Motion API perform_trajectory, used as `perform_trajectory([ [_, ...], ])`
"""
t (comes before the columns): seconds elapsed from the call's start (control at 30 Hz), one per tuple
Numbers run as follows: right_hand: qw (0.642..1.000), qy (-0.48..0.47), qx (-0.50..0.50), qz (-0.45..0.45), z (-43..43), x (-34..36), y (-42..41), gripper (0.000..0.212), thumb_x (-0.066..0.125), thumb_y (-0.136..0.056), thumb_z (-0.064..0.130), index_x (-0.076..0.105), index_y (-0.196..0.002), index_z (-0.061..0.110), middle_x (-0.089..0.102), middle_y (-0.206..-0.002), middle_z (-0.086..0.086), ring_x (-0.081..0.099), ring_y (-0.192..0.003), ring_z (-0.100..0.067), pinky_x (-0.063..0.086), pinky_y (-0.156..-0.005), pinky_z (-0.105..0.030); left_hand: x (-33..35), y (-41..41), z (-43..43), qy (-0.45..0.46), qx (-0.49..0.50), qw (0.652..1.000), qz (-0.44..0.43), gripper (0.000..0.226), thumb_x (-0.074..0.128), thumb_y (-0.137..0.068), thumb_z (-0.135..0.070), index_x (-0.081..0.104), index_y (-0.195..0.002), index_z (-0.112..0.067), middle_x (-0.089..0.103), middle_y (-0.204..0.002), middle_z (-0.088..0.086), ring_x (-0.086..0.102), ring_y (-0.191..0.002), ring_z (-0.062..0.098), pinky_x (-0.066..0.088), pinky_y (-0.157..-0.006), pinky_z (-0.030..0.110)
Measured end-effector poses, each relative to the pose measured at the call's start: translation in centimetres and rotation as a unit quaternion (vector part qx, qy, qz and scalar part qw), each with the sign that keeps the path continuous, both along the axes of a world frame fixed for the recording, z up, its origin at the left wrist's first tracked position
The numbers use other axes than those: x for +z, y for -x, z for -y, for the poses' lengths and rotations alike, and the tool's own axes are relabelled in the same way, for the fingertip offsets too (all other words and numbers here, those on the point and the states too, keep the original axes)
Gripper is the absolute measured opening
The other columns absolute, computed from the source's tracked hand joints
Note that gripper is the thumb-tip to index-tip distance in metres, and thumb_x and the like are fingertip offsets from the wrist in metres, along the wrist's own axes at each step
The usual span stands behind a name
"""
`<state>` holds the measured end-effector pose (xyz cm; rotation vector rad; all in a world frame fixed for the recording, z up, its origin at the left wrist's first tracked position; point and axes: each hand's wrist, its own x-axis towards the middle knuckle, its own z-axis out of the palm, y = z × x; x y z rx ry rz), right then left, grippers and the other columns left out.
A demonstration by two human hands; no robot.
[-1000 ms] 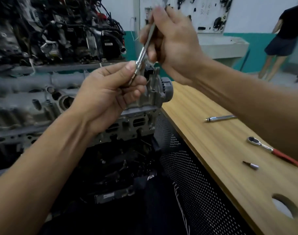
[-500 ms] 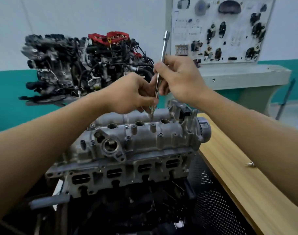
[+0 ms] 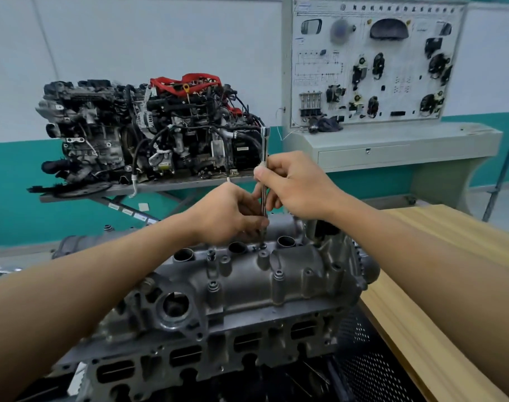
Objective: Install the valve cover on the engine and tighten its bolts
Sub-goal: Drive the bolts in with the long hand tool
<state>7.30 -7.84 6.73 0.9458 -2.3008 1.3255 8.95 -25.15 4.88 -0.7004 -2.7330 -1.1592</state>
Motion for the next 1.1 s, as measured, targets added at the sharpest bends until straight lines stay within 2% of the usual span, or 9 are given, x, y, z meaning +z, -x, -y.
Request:
perform_trajectory([
  [0.07,1.0,0.012,0.01,0.012,0.0,-0.2,0.1,0.03,0.051,-0.102,0.015,0.062,-0.085,-0.007,0.073,-0.069,-0.003,0.062,-0.046,-0.016,0.049,-0.048,-0.021,-0.3,0.0,0.0,-0.028,-0.006,1.0,0.011,0.01,0.077,-0.089,-0.007,0.073,-0.08,-0.004,0.077,-0.074,0.011,0.073,-0.064,0.015,0.059,-0.061,0.024],
  [0.17,0.999,0.018,0.034,0.023,-0.1,-0.2,0.2,0.027,0.049,-0.103,0.014,0.061,-0.09,-0.007,0.072,-0.069,0.0,0.059,-0.047,-0.014,0.048,-0.048,-0.021,-0.7,0.1,0.1,-0.063,-0.011,0.998,0.013,0.011,0.078,-0.087,-0.007,0.074,-0.085,0.002,0.076,-0.078,0.019,0.072,-0.064,0.018,0.062,-0.063,0.029],
  [0.33,0.997,-0.021,0.06,0.044,-0.5,0.3,0.5,0.022,0.043,-0.105,0.016,0.061,-0.097,0.007,0.073,-0.078,0.003,0.06,-0.055,-0.013,0.048,-0.053,-0.021,-1.0,0.6,0.2,-0.053,-0.007,0.998,-0.024,0.016,0.084,-0.081,-0.011,0.073,-0.077,0.0,0.076,-0.073,0.015,0.066,-0.061,0.016,0.058,-0.062,0.037],
  [0.4,0.996,-0.027,0.075,0.051,-0.8,0.4,0.7,0.022,0.042,-0.106,0.017,0.062,-0.098,0.011,0.073,-0.081,0.003,0.062,-0.059,-0.015,0.049,-0.054,-0.023,-1.1,0.7,0.2,-0.044,-0.001,0.998,-0.047,0.018,0.086,-0.079,-0.015,0.074,-0.076,-0.002,0.075,-0.071,0.013,0.063,-0.059,0.015,0.056,-0.06,0.036],
  [0.53,0.989,0.024,0.121,0.084,-1.3,0.0,1.1,0.017,0.049,-0.102,0.018,0.065,-0.097,0.015,0.074,-0.087,0.0,0.061,-0.06,-0.016,0.049,-0.052,-0.025,-1.2,0.9,0.2,-0.033,0.012,0.997,-0.063,0.019,0.088,-0.077,-0.02,0.073,-0.071,-0.01,0.075,-0.067,0.009,0.061,-0.055,0.011,0.053,-0.057,0.029],
  [0.7,0.976,0.1,0.156,0.116,-1.7,-0.4,1.6,0.017,0.058,-0.094,0.025,0.073,-0.094,0.017,0.075,-0.093,-0.005,0.057,-0.056,-0.015,0.046,-0.053,-0.025,-1.4,0.9,0.0,-0.034,0.017,0.998,-0.041,0.023,0.088,-0.077,-0.024,0.07,-0.068,-0.013,0.071,-0.06,0.005,0.058,-0.051,0.011,0.049,-0.055,0.027],
  [0.87,0.965,0.126,0.189,0.134,-1.8,-0.5,1.7,0.021,0.056,-0.093,0.027,0.073,-0.093,0.016,0.075,-0.093,-0.009,0.057,-0.055,-0.017,0.046,-0.053,-0.026,-1.3,0.6,0.0,-0.043,0.0,0.999,-0.015,0.022,0.086,-0.08,-0.021,0.069,-0.068,-0.013,0.07,-0.058,0.003,0.059,-0.049,0.013,0.048,-0.052,0.024],
  [1.0,0.952,0.148,0.218,0.158,-2.0,-0.4,1.9,0.018,0.056,-0.093,0.023,0.072,-0.096,0.015,0.074,-0.093,-0.008,0.057,-0.055,-0.014,0.045,-0.053,-0.026,-1.3,0.6,0.1,-0.054,-0.014,0.998,0.006,0.018,0.083,-0.083,-0.015,0.07,-0.071,-0.008,0.071,-0.062,0.004,0.063,-0.055,0.019,0.054,-0.057,0.033],
  [1.1,0.96,0.136,0.203,0.137,-1.8,-0.5,1.9,0.009,0.063,-0.091,0.022,0.071,-0.089,0.017,0.074,-0.089,-0.006,0.056,-0.054,-0.012,0.044,-0.052,-0.024,-1.4,0.5,0.2,-0.038,-0.025,0.999,-0.006,0.014,0.081,-0.085,-0.016,0.074,-0.075,-0.01,0.074,-0.066,0.003,0.063,-0.058,0.012,0.054,-0.06,0.029],
])
